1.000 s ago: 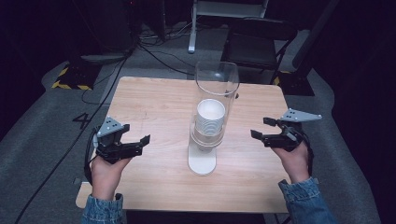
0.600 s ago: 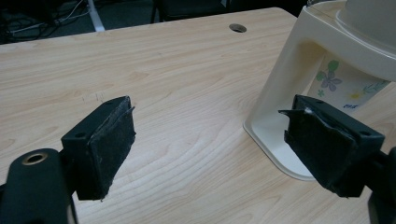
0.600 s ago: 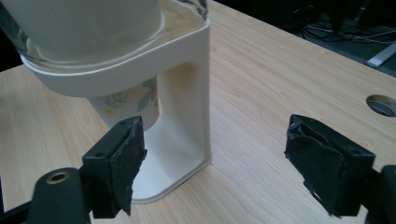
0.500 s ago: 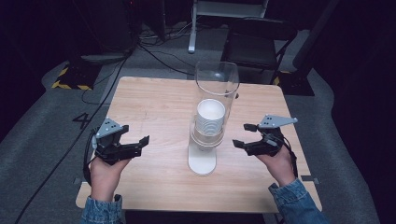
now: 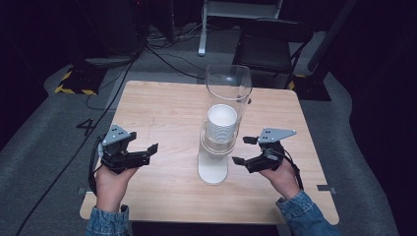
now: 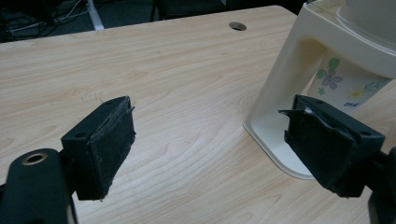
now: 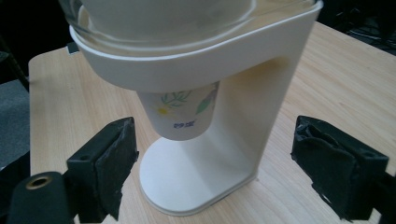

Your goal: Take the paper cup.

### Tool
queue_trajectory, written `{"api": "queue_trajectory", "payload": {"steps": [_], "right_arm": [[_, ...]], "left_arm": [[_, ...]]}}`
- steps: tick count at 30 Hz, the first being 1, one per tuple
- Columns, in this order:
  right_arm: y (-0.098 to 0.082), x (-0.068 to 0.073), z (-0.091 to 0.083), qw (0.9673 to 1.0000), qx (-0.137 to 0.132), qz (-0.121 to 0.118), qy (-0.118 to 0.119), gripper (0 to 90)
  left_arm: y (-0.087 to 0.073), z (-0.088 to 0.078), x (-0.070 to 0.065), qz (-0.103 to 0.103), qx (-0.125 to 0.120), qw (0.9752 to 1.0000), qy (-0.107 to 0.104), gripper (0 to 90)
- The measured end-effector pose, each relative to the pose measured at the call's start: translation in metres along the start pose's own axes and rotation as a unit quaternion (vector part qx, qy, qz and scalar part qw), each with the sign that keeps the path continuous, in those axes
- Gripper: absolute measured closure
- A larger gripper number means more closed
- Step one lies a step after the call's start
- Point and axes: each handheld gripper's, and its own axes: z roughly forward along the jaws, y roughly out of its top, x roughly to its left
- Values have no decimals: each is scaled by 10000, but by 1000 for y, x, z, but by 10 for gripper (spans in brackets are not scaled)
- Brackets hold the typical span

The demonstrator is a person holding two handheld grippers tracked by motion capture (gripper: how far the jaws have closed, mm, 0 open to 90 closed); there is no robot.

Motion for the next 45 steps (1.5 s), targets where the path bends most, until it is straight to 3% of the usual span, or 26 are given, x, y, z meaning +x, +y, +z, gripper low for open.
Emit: {"api": "queue_trajectory", "payload": {"steps": [4,7,13,15,21,31,36,38,45], "right_arm": [[-3,3,9,10000,-13,-44,-1,101],[-5,5,19,9999,126,-62,-2,58],[-10,6,34,9998,34,40,184,54],[-10,6,38,9999,-30,64,140,72],[-8,6,50,9989,-315,133,311,137],[-8,13,62,9979,-596,17,243,176],[-10,14,65,9969,-769,29,174,265],[-11,17,68,9953,-958,-88,141,291],[-12,17,69,9934,-1140,-23,153,281]], "left_arm": [[0,1,0,-13,23,10000,-6,157],[-1,3,-1,-12,45,10000,-1,157],[-1,4,-1,-6,50,10000,2,157],[-1,5,-1,1,76,10000,-9,157],[-2,8,-1,10,135,9999,-14,157],[-4,10,-2,-9,180,9998,0,157],[-4,11,-1,-19,193,9998,-17,157],[-6,12,1,-28,220,9998,-14,157],[-6,13,1,-46,228,9997,-18,157]]}}
